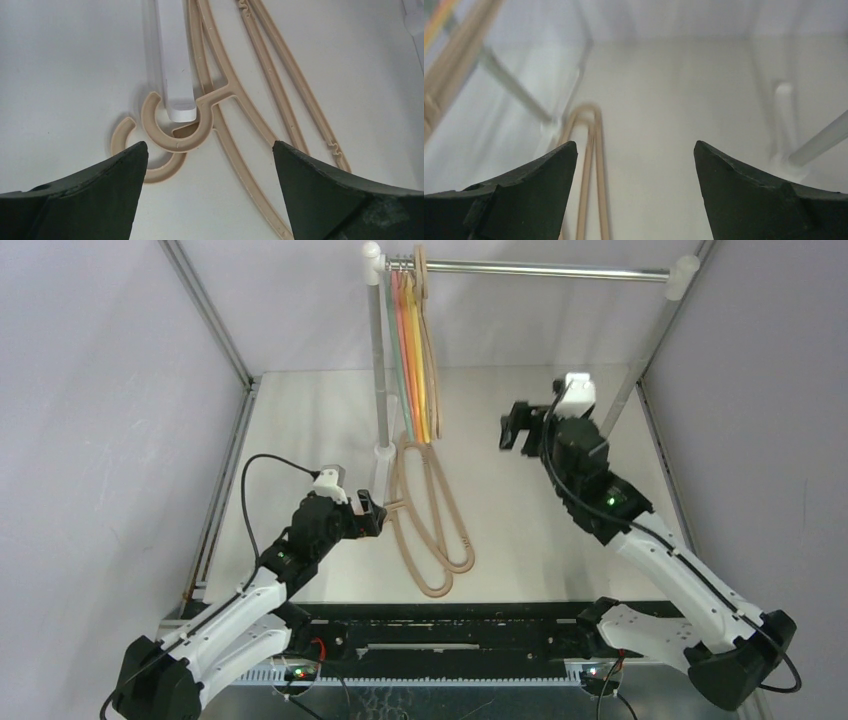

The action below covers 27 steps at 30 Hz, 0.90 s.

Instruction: Organize the hangers

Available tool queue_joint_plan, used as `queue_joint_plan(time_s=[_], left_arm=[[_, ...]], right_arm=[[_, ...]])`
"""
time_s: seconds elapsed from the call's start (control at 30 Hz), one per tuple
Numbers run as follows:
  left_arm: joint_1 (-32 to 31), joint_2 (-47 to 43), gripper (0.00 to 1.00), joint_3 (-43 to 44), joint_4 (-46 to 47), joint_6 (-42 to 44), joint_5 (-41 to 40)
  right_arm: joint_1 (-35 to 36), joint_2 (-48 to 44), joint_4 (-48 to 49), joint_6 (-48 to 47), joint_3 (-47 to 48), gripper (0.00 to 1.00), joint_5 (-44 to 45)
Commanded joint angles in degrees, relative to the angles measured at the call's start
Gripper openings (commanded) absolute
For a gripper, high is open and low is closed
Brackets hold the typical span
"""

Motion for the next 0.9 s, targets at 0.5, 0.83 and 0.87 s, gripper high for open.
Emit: queue_joint_plan(time_s=[0.5, 0.83, 0.87], left_arm=[[-1.08, 0.14, 1.0, 2.09, -2.21, -0.42, -7.08], [-1.42, -2.02, 0.99, 0.36, -2.34, -1.41, -7.26], [-1.49, -2.01, 1.0, 0.09, -2.13, -1.5, -7.09]], right_arm=[[24.98, 11.76, 9.27, 7.48, -23.44, 0.9, -11.53], [26.68, 26.94, 12.12, 5.38, -13.08, 0.83, -14.35], [26.68, 27.93, 12.03, 5.12, -12.37, 0.79, -15.33]])
